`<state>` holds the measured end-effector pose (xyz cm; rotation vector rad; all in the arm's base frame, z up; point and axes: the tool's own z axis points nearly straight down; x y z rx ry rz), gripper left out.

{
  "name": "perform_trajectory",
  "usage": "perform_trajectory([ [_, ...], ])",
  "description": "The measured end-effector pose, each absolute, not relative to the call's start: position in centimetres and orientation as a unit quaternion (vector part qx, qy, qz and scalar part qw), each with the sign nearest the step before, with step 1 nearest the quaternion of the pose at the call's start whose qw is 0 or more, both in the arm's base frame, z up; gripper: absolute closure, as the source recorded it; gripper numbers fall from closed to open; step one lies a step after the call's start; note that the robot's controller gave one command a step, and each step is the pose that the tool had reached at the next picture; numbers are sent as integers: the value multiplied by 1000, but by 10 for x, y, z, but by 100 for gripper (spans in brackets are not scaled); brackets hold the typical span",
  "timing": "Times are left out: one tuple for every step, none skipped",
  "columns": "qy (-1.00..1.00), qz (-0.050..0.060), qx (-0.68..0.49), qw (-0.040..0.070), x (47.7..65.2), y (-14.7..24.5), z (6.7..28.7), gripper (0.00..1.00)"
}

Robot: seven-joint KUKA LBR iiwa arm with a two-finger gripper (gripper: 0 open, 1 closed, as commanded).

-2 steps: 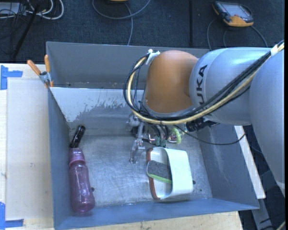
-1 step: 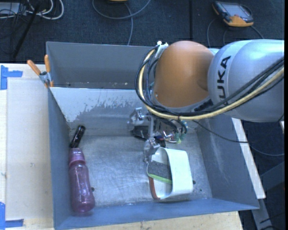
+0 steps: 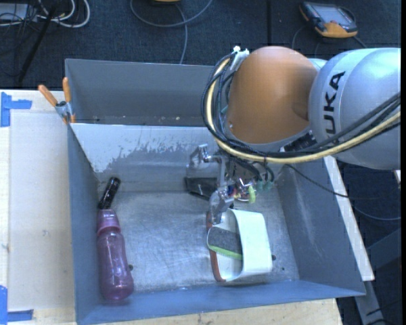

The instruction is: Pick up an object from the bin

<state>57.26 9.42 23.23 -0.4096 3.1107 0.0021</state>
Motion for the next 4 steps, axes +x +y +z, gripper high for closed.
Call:
perform_trajectory([
  [1000,0,-7,-2,573,87,280,0],
  [996,0,-87,7,562,76,279,0],
  [983,0,-184,1,555,58,221,0],
  [997,0,-74,-3,544,62,195,0],
])
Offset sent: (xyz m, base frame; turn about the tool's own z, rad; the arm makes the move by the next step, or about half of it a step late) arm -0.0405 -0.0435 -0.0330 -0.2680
